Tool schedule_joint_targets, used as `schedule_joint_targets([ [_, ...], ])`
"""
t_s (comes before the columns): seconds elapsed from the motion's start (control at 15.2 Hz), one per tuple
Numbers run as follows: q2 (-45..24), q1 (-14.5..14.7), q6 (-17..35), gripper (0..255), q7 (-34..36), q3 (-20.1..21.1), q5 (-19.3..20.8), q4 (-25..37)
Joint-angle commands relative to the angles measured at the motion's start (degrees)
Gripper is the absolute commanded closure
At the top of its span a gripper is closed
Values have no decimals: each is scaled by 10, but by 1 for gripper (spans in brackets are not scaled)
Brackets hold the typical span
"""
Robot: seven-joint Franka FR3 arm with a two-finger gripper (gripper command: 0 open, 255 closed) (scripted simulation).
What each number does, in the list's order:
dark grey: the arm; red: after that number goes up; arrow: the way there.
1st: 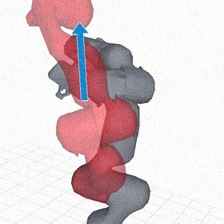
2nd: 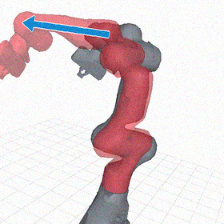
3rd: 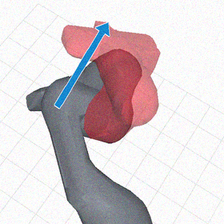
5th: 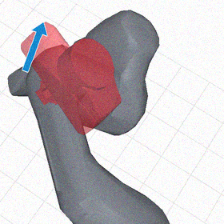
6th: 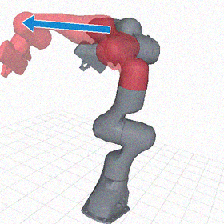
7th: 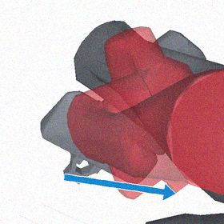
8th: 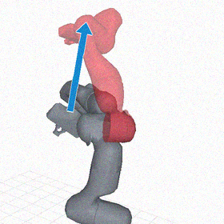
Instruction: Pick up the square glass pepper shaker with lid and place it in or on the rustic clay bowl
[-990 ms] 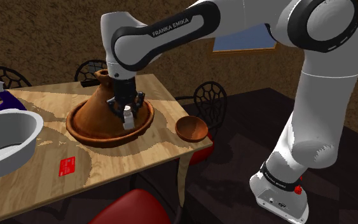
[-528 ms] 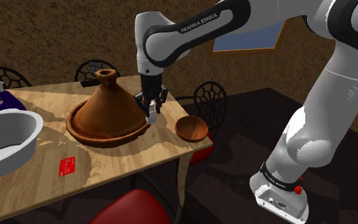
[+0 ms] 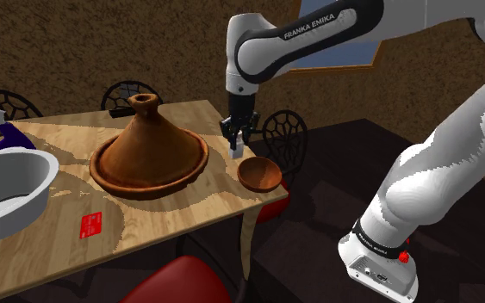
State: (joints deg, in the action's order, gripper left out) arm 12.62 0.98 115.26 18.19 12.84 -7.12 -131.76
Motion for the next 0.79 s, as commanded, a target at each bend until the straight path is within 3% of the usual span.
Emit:
schedule_joint_targets([
  [0.0, 26, -9, 2, 255, -27, -16, 0, -30],
  [0.4, 106, -42, -14, 255, -108, -72, 16, -99],
  [0.73, 89, -41, 28, 255, -109, -71, 15, -126],
])
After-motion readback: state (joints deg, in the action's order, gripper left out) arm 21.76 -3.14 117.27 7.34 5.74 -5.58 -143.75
